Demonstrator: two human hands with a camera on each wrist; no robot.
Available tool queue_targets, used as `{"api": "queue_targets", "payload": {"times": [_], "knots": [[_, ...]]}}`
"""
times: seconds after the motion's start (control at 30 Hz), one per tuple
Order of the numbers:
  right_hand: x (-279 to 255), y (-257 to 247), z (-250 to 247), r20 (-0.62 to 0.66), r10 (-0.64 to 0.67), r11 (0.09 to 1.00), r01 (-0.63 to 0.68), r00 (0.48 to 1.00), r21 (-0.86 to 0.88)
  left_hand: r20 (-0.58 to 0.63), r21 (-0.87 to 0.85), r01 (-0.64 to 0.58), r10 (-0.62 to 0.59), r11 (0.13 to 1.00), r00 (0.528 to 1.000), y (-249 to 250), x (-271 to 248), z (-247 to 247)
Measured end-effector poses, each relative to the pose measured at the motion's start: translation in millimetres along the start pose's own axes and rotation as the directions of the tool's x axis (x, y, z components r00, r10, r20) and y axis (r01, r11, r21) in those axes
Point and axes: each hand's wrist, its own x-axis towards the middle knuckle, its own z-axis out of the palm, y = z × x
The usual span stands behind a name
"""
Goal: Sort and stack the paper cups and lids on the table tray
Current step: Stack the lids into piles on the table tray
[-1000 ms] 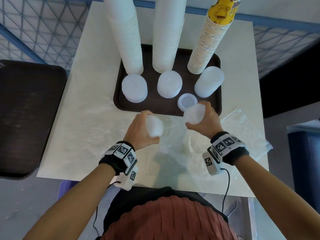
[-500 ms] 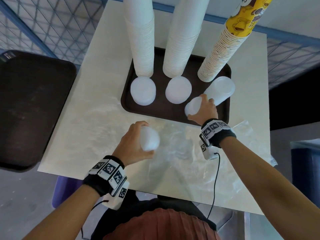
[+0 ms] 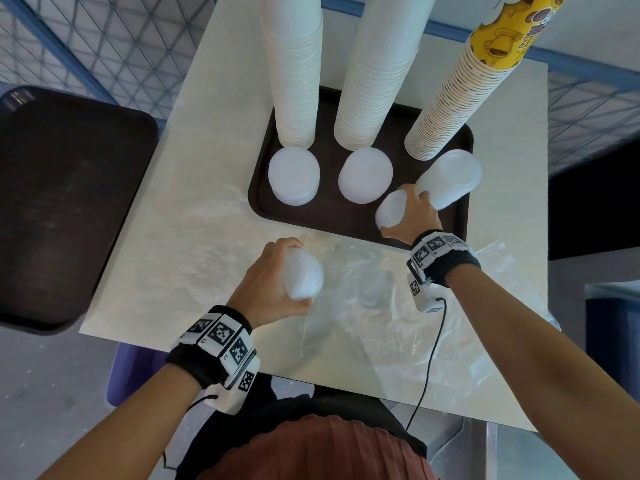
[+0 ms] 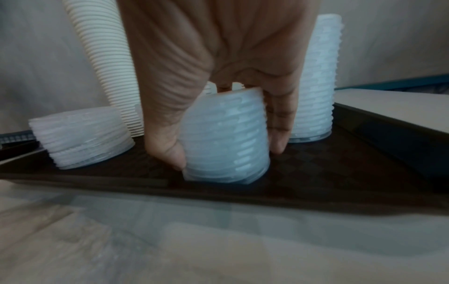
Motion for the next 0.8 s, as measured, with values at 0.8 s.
{"api": "queue_targets", "payload": {"times": [0.8], "knots": [[-141,104,39,-0.115,0.091,0.990,-0.077,0.989,0.120,0.036,0.231,-0.219,0.217,0.948,0.976,111,100,20]]}}
